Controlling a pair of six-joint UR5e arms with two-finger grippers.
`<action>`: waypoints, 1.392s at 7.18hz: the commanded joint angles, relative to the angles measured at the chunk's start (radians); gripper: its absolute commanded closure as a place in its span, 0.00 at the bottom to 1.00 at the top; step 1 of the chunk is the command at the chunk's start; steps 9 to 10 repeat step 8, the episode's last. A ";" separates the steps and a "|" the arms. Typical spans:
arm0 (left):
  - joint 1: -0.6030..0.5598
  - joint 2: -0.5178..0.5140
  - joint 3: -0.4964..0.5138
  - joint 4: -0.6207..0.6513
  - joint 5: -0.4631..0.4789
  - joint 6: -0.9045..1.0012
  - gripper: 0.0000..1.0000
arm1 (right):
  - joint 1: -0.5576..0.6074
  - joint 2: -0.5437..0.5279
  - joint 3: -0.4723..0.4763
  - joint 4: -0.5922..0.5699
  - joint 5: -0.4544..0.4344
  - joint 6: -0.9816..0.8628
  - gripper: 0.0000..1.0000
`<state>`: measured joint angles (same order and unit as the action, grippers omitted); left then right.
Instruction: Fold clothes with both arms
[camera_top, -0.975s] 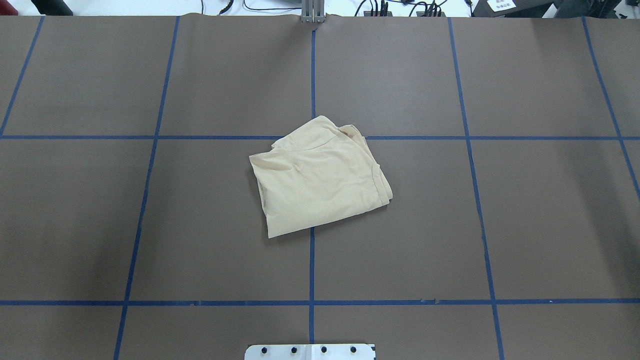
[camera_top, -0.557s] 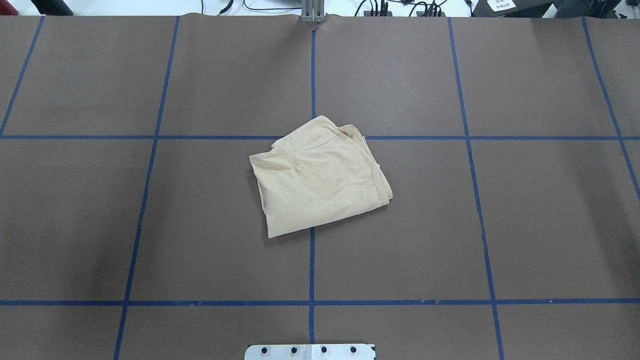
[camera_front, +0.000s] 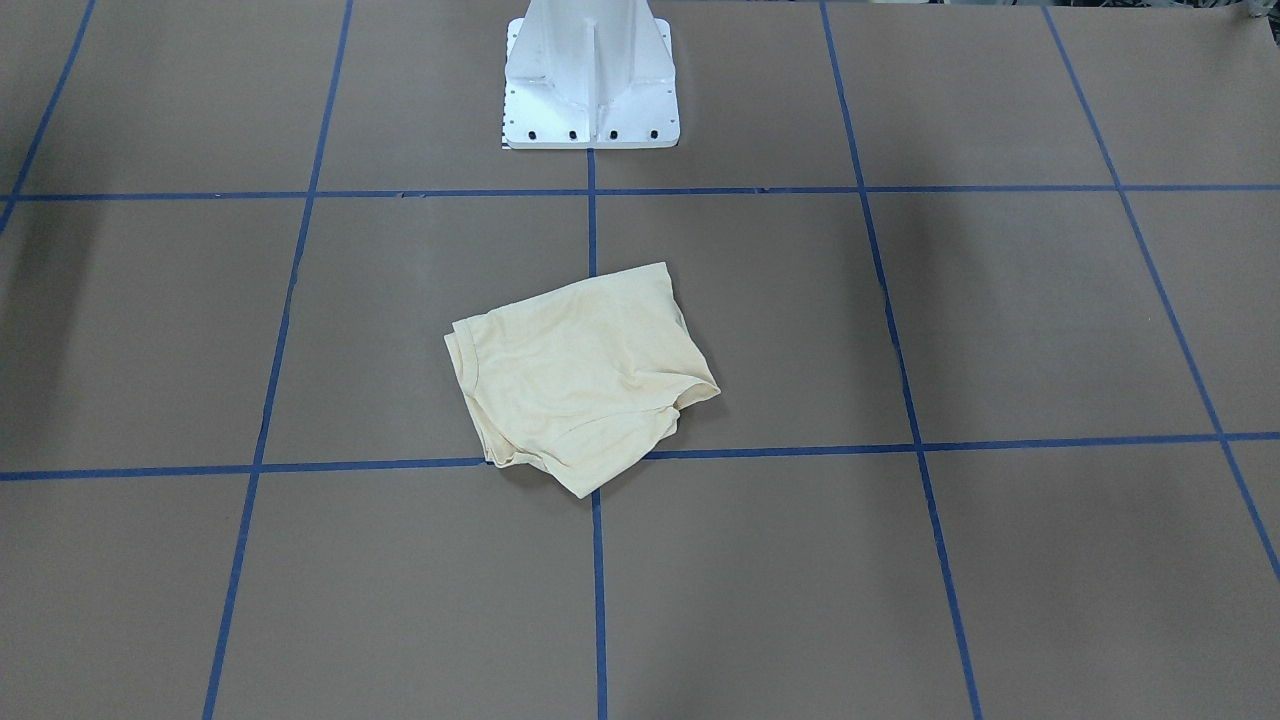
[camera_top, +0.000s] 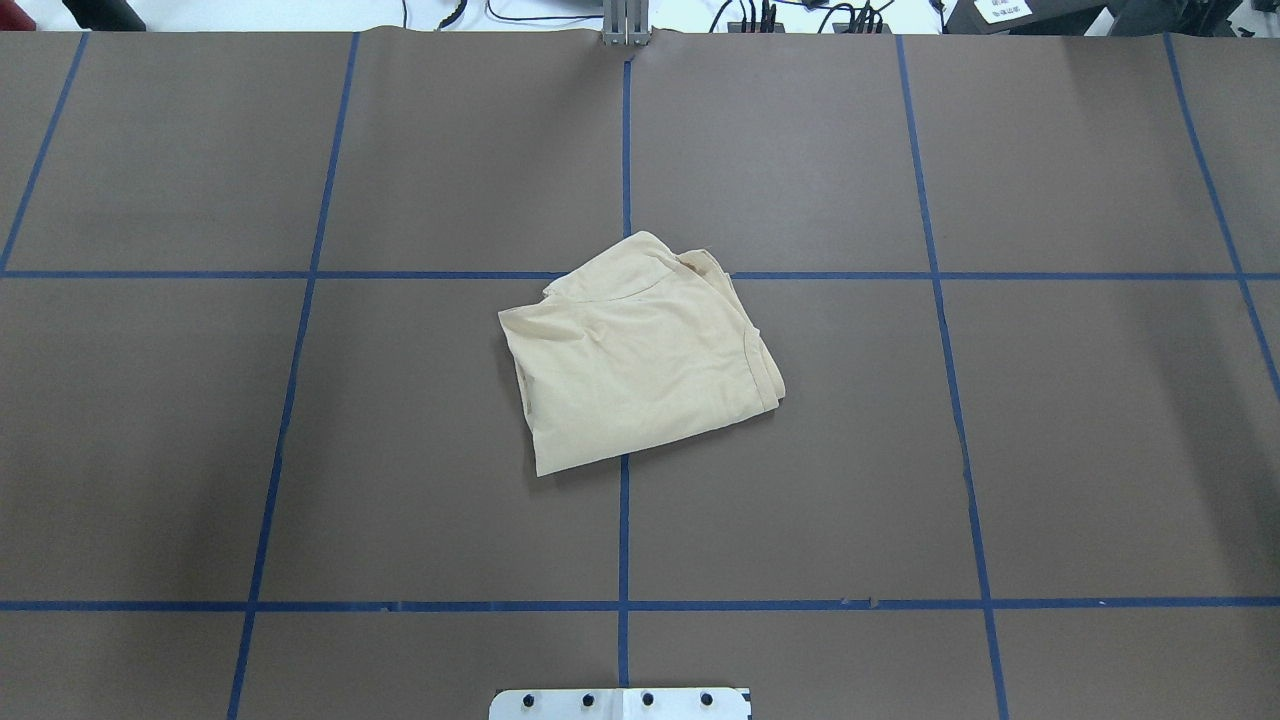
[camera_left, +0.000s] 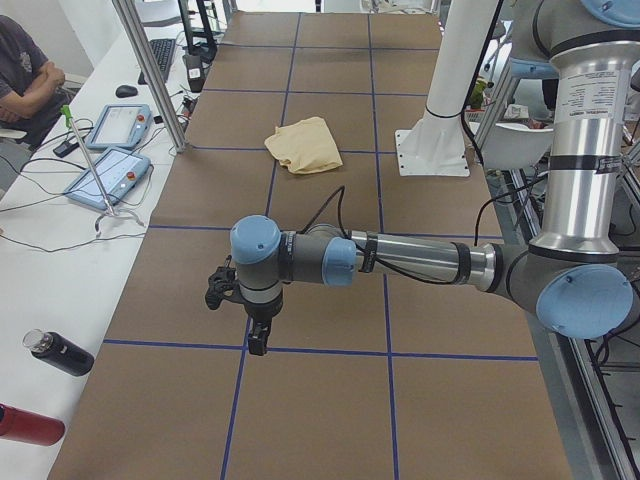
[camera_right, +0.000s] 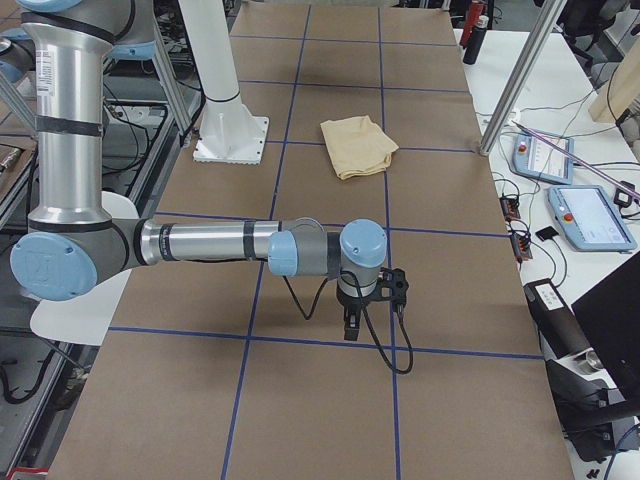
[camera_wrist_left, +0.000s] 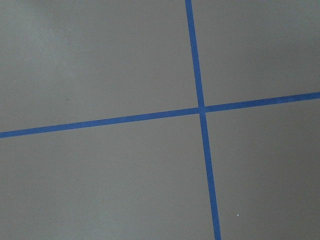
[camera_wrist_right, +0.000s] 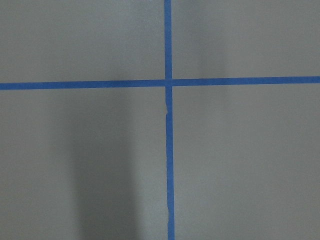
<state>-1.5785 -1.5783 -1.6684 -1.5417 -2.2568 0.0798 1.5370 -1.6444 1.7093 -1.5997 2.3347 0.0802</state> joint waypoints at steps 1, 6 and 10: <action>0.000 0.000 0.001 0.000 0.000 0.000 0.00 | 0.000 0.000 0.000 -0.002 0.003 0.006 0.00; 0.000 -0.009 0.001 0.000 -0.001 0.000 0.00 | 0.000 0.005 0.001 0.001 0.005 0.004 0.00; 0.000 -0.014 0.001 0.000 0.000 0.000 0.00 | 0.000 0.005 0.003 0.001 0.006 0.004 0.00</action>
